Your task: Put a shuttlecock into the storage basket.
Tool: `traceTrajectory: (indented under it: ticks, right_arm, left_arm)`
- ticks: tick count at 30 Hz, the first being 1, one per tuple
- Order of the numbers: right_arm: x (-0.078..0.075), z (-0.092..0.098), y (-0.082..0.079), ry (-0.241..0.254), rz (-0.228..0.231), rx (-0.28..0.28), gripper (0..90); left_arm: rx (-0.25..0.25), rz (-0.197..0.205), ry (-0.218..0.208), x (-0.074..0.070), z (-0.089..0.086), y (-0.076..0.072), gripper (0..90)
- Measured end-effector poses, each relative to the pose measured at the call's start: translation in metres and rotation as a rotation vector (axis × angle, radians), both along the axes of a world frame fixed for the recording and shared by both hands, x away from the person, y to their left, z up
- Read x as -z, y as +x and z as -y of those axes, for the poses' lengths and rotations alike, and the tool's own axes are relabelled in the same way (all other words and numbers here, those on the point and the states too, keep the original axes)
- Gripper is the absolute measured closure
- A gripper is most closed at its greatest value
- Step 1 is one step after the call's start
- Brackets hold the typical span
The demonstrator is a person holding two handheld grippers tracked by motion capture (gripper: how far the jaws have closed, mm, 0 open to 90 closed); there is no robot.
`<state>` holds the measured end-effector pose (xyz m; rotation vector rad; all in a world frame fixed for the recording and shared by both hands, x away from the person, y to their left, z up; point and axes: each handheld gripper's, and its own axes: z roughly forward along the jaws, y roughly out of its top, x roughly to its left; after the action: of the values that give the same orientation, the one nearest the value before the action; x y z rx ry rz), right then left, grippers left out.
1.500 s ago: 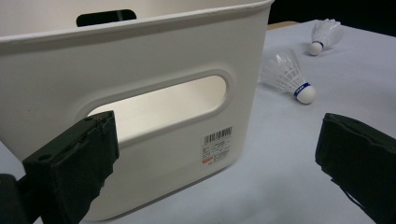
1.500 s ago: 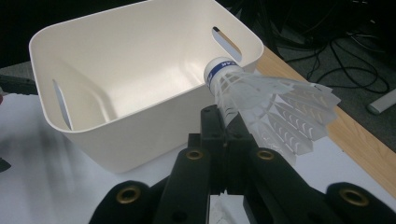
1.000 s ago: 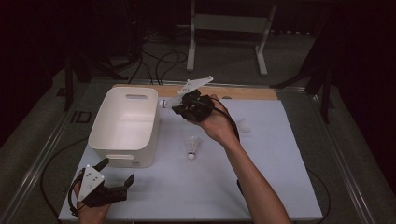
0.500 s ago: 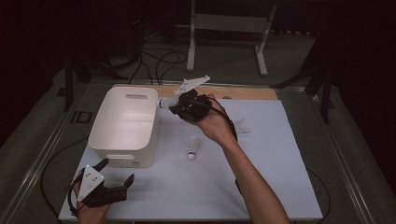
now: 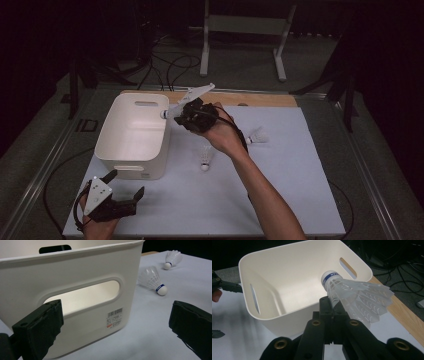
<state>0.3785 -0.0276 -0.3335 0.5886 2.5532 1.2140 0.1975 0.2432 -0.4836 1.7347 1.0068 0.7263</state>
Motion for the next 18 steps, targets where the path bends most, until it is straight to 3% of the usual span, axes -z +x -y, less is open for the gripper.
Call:
traceTrajectory:
  ticks: [18]
  right_arm:
    - [-0.005,-0.014,-0.004,0.004,0.013,-0.021,89.4]
  left_arm:
    - [-0.002,0.002,0.003,0.000,0.000,0.000,0.0]
